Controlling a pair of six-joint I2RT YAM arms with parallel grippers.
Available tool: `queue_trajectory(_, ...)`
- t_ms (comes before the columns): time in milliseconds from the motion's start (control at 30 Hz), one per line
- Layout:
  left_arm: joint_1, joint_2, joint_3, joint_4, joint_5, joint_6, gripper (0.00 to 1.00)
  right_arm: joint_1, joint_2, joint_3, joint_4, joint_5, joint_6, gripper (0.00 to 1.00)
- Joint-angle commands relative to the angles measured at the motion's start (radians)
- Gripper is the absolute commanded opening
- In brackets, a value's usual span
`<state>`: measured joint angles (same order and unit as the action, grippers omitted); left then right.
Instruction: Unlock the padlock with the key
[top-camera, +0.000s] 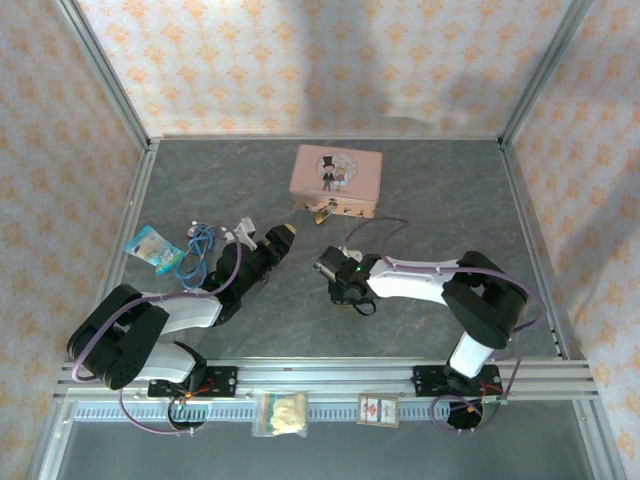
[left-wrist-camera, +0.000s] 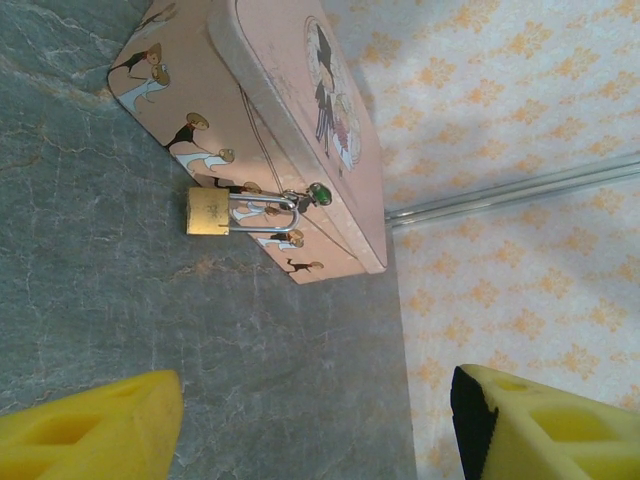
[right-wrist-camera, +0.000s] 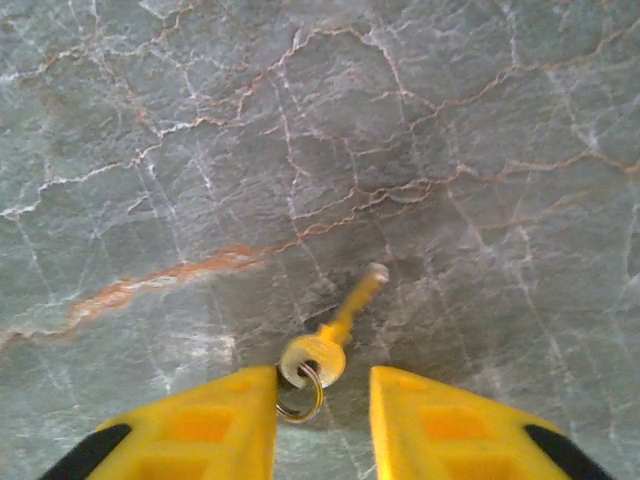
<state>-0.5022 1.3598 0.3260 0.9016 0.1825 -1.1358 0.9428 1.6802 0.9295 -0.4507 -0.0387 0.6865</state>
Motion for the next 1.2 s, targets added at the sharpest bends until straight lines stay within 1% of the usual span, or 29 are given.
queue_trajectory(0, -0.004, -0.022, -0.007, 0.018, -0.011, 0.0, 0.7, 0.006, 0.039, -0.009, 0.032, 0.031, 0.009, 0.19)
queue_trajectory(100, -0.004, -0.022, -0.007, 0.023, -0.011, -0.002, 0.7, 0.005, 0.028, -0.017, 0.029, 0.045, -0.005, 0.09)
queue_trajectory(167, -0.004, -0.021, -0.01, 0.029, -0.011, -0.003, 0.7, 0.005, 0.017, -0.021, 0.04, 0.048, -0.032, 0.0)
queue_trajectory(267, -0.005, -0.018, -0.013, 0.036, -0.002, -0.011, 0.7, -0.004, -0.01, -0.023, 0.071, 0.049, -0.135, 0.0)
queue_trajectory(333, -0.005, -0.015, -0.018, 0.047, 0.009, -0.027, 0.7, -0.025, -0.038, -0.021, 0.1, 0.024, -0.235, 0.0)
queue_trajectory(400, -0.01, -0.009, -0.025, 0.064, 0.023, -0.052, 0.7, -0.053, -0.074, -0.011, 0.13, -0.026, -0.342, 0.0)
queue_trajectory(500, -0.035, 0.008, -0.027, 0.092, 0.039, -0.098, 0.7, -0.097, -0.13, 0.011, 0.173, -0.137, -0.485, 0.0)
queue_trajectory(600, -0.074, 0.045, -0.022, 0.125, 0.046, -0.153, 0.7, -0.122, -0.153, 0.052, 0.169, -0.226, -0.591, 0.0)
queue_trajectory(667, -0.094, 0.08, -0.022, 0.166, 0.056, -0.211, 0.69, -0.13, -0.154, 0.076, 0.163, -0.264, -0.63, 0.0)
queue_trajectory(800, -0.12, 0.169, -0.027, 0.325, 0.081, -0.349, 0.69, -0.137, -0.14, 0.115, 0.161, -0.318, -0.666, 0.0)
queue_trajectory(933, -0.127, 0.276, -0.03, 0.477, 0.106, -0.463, 0.69, -0.138, -0.137, 0.127, 0.19, -0.353, -0.655, 0.0)
queue_trajectory(1167, -0.147, 0.449, -0.051, 0.748, 0.103, -0.661, 0.72, -0.137, -0.147, 0.117, 0.261, -0.38, -0.626, 0.0)
